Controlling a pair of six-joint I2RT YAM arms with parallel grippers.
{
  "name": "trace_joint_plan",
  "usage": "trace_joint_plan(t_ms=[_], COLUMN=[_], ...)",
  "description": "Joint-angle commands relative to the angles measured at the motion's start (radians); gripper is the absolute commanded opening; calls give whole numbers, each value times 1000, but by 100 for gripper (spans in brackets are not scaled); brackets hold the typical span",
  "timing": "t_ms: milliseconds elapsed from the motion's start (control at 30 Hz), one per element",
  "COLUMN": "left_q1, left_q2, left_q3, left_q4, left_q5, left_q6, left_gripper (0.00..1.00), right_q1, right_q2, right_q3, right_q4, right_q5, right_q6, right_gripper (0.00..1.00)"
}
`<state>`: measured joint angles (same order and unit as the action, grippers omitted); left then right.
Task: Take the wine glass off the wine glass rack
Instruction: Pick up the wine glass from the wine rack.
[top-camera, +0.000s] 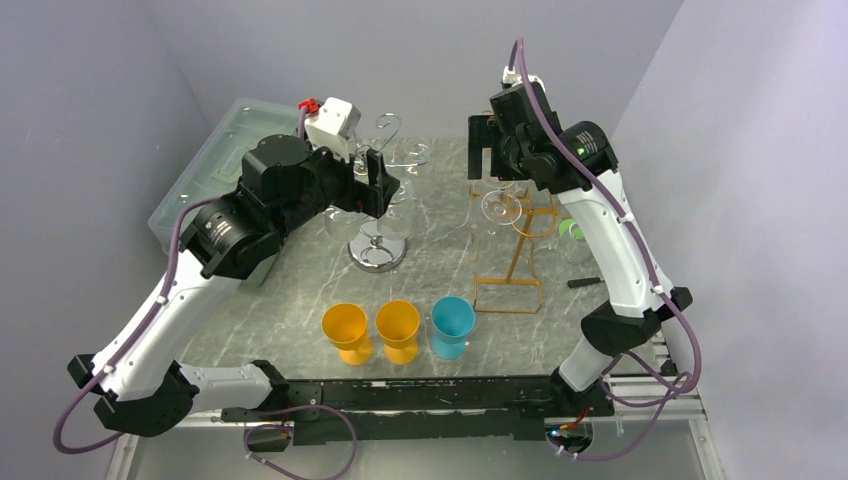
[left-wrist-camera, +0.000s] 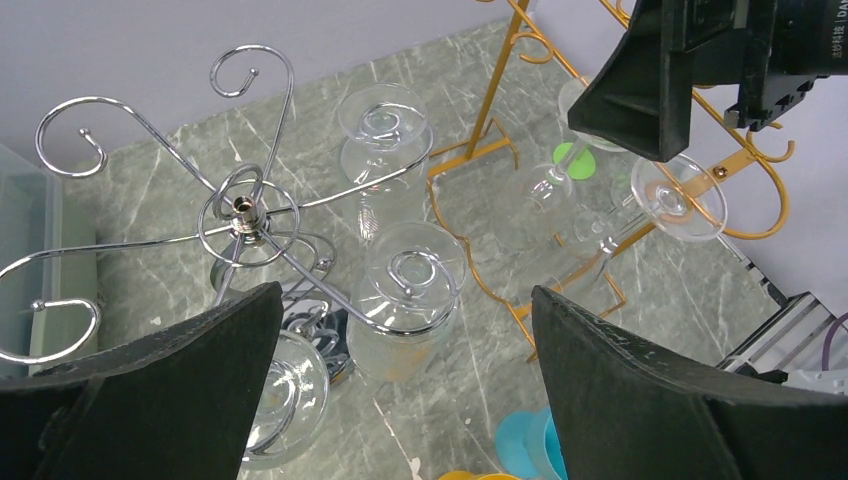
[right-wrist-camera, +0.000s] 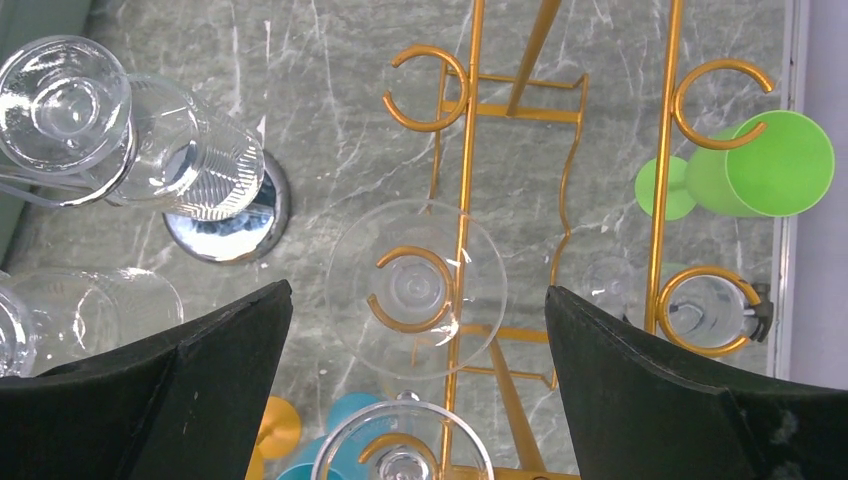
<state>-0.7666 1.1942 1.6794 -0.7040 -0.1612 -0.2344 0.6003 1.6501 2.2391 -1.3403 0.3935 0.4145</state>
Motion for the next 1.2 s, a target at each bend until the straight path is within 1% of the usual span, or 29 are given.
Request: trace_joint_plan(t_ms=[0, 300, 600, 767, 933, 1067, 1167], left_q1=[3, 4, 4, 3, 3, 3, 4], left_q2=[11, 19, 18, 15, 13, 13, 12], left_q3=[45, 36, 25, 20, 14, 11, 9], left_q4=[14, 23, 29, 31, 35, 37, 39], left_q5=[-18, -16, -15, -18, -21, -23, -23], left_q6=[-22, -23, -26, -25, -24, -21, -21], left_gripper=[100, 99, 100, 99, 99, 100, 99], right_q1=[6, 5, 6, 4, 4, 3, 4], right_q2=[-8, -15, -1, 19, 23, 20, 16], right_q3=[-2, -92, -105, -91, -96, -94, -88], right_q4=[15, 51, 86, 90, 91, 92, 89], right_q5=[23, 4, 11, 2, 6, 16, 24], right_q6=[-50, -62, -66, -66, -62, -59, -57], right_gripper=[100, 100, 98, 93, 84, 74, 63])
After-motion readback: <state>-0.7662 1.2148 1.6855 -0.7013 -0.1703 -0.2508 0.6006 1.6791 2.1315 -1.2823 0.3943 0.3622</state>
